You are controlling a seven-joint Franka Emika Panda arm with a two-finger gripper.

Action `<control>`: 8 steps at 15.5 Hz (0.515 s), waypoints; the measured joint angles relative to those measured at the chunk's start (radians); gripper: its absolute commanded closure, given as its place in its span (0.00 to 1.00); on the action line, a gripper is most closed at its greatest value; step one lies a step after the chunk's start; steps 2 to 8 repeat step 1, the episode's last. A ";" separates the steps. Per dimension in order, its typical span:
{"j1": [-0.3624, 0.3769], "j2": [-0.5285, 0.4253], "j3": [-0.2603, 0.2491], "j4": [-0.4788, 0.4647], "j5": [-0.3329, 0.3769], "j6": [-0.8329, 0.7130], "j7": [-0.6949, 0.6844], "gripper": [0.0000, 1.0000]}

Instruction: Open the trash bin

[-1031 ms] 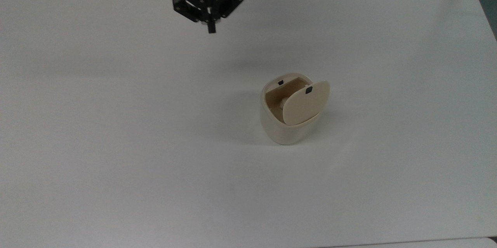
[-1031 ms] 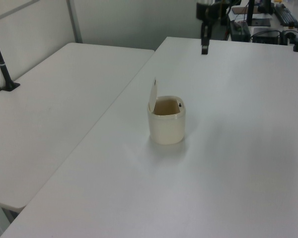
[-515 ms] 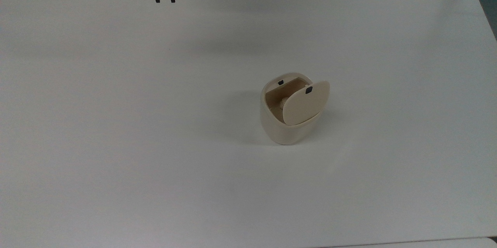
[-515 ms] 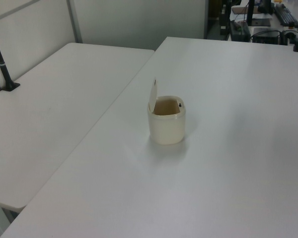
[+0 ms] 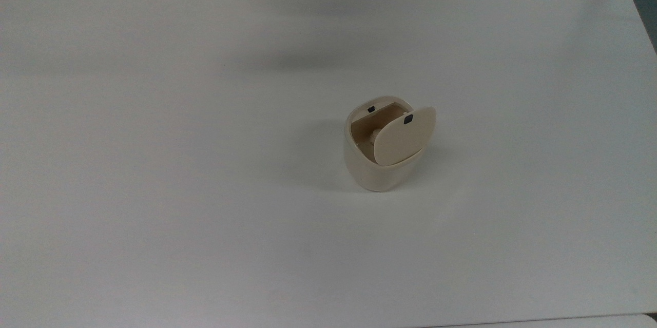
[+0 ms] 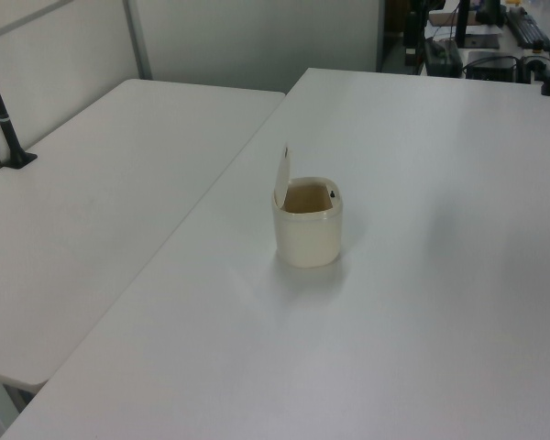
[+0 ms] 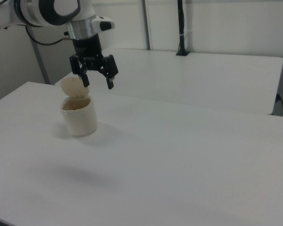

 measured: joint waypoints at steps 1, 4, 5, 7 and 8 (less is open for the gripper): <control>-0.002 -0.001 0.000 0.000 0.000 0.000 0.007 0.00; -0.002 -0.001 0.000 0.000 0.000 0.000 0.007 0.00; -0.002 -0.001 0.000 0.000 0.000 0.000 0.007 0.00; -0.002 -0.001 0.000 0.000 0.000 0.000 0.007 0.00; -0.002 -0.001 0.000 0.000 0.000 0.000 0.007 0.00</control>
